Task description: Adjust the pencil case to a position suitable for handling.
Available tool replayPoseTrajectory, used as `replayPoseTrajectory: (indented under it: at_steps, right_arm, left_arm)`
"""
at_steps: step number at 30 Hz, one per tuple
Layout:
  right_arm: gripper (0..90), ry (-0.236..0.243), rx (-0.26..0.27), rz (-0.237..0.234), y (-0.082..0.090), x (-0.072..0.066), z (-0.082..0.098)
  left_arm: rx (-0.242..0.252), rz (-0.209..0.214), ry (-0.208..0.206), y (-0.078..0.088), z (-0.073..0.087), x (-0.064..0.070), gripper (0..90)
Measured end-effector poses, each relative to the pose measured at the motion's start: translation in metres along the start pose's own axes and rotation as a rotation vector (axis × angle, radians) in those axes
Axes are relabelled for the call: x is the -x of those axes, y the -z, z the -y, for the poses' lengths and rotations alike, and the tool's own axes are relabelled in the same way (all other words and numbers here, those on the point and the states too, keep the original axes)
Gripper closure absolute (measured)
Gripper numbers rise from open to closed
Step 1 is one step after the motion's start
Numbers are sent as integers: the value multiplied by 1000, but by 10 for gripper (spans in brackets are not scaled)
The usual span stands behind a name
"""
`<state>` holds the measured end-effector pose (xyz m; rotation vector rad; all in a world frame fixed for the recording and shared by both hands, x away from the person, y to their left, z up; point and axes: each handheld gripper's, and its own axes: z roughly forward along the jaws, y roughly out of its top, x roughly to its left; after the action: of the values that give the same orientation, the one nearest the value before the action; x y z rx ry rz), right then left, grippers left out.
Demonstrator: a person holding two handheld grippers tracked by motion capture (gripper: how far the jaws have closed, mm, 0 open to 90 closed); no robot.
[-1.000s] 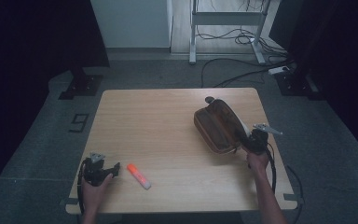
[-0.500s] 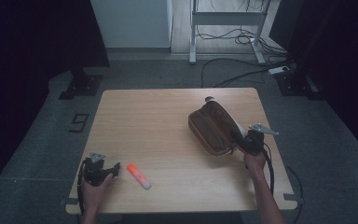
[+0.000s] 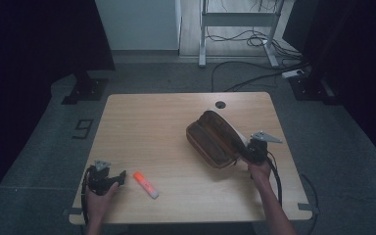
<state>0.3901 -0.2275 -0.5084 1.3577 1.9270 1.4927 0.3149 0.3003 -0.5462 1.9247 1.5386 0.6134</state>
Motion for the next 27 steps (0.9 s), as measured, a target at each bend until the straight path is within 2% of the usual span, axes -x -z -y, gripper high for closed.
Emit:
replayPoseTrajectory:
  at_steps: [9, 16, 22, 27]
  right_arm:
    - [825, 21, -26, -48, -8, -16, 4]
    - [823, 55, -65, -87, -18, -30, 9]
    - [813, 79, -109, -88, -26, -33, 16]
    - [783, 83, -105, -86, -28, -31, 20]
  left_arm:
    - [0, 0, 0, 0, 0, 0, 193]
    - [0, 0, -1, 0, 0, 0, 193]
    - [0, 1, 0, 0, 0, 0, 193]
    - [0, 1, 0, 0, 0, 0, 193]
